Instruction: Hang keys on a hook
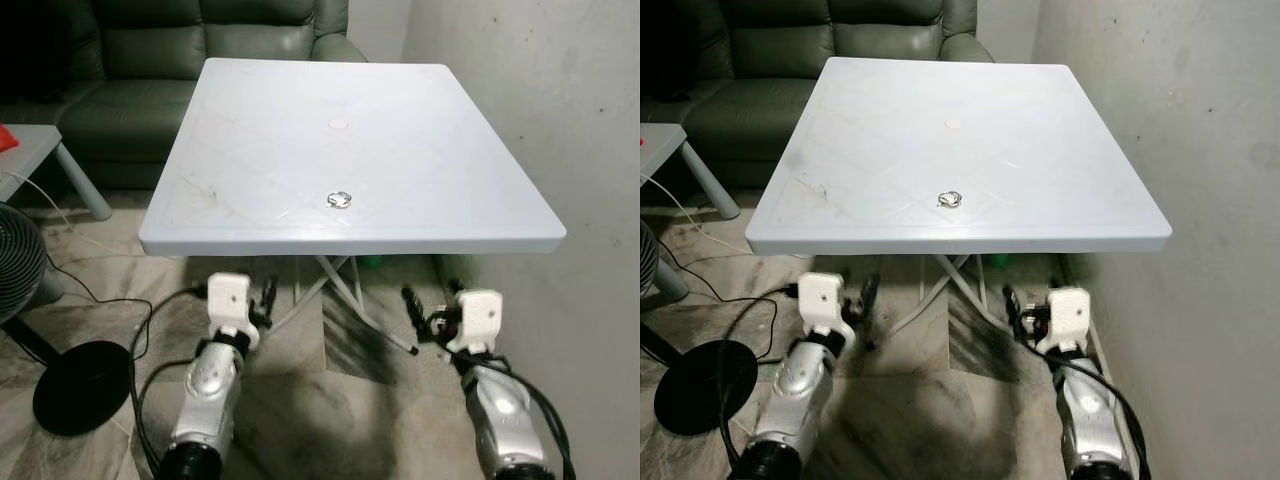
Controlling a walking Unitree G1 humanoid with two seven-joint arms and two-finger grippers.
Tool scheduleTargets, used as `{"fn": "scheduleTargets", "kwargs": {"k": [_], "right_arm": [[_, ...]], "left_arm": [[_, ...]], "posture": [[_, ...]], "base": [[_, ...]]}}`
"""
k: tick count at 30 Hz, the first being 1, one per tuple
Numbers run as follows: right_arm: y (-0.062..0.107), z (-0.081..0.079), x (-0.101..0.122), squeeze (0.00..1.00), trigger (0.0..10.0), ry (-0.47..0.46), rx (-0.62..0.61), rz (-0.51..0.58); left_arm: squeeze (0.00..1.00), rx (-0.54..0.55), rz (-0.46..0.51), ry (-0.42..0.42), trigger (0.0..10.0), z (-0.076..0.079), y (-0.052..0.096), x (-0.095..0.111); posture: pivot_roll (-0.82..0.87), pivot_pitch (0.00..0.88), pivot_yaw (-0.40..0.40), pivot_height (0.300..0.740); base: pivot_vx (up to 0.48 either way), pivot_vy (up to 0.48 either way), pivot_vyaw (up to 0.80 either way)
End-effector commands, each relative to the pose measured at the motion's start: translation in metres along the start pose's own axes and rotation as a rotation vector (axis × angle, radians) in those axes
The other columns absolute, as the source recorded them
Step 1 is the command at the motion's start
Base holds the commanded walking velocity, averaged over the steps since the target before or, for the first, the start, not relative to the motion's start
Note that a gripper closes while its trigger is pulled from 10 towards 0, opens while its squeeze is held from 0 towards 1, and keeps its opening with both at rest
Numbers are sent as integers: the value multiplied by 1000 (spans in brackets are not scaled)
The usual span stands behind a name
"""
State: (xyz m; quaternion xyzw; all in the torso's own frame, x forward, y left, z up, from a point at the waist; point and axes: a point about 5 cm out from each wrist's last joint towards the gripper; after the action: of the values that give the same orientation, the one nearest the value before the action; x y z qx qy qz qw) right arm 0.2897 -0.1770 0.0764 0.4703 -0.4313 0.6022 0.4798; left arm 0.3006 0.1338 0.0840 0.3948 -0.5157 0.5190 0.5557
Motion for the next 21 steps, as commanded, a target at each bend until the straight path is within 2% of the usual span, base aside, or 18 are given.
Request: {"fn": "scheduleTargets", "kwargs": {"k": [1,2,3,4,6,7,11,21], "right_arm": [[0,-1,5,0,10000,3,6,0],[0,-2,12,0,10000,12,14,14],[-1,-3,22,0,10000,84,34,40],[-1,-4,25,0,10000,105,41,48],[-1,-5,28,0,10000,111,55,54],[-1,-6,34,0,10000,82,72,73],[1,-7,39,0,10000,79,97,78],[0,-4,37,0,10000,70,112,37]], "left_arm": [[0,4,20,-12,10000,-2,-2,10],[0,12,45,13,10000,-5,-3,22],[0,6,61,57,10000,-9,-4,36],[0,-1,62,66,10000,-10,-4,40],[0,-22,66,68,10000,-10,-3,45],[0,-33,82,51,10000,-11,-1,51],[0,-69,71,100,10000,-10,5,55],[0,-39,14,88,10000,-14,4,55]], "posture": [[26,75,-18,740],[27,75,-14,740],[28,73,-12,740],[28,73,-12,740],[28,71,-8,740],[28,71,-8,740],[29,59,-13,740],[38,43,-19,740]], "base": [[0,0,0],[0,0,0],[0,0,0],[0,0,0],[0,0,0],[0,0,0],[0,0,0],[0,0,0]]}}
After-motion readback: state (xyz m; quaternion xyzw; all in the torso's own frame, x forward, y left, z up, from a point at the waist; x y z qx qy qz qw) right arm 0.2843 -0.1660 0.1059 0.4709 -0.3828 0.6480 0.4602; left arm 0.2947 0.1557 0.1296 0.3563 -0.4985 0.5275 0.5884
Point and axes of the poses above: a point about 5 cm out from each wrist's last joint towards the gripper, its own y axis pointing back from the gripper into the wrist, its own x axis along the axis of the wrist's last joint, z = x × y, and after that the axes turned 9 degrees about y, right-handed
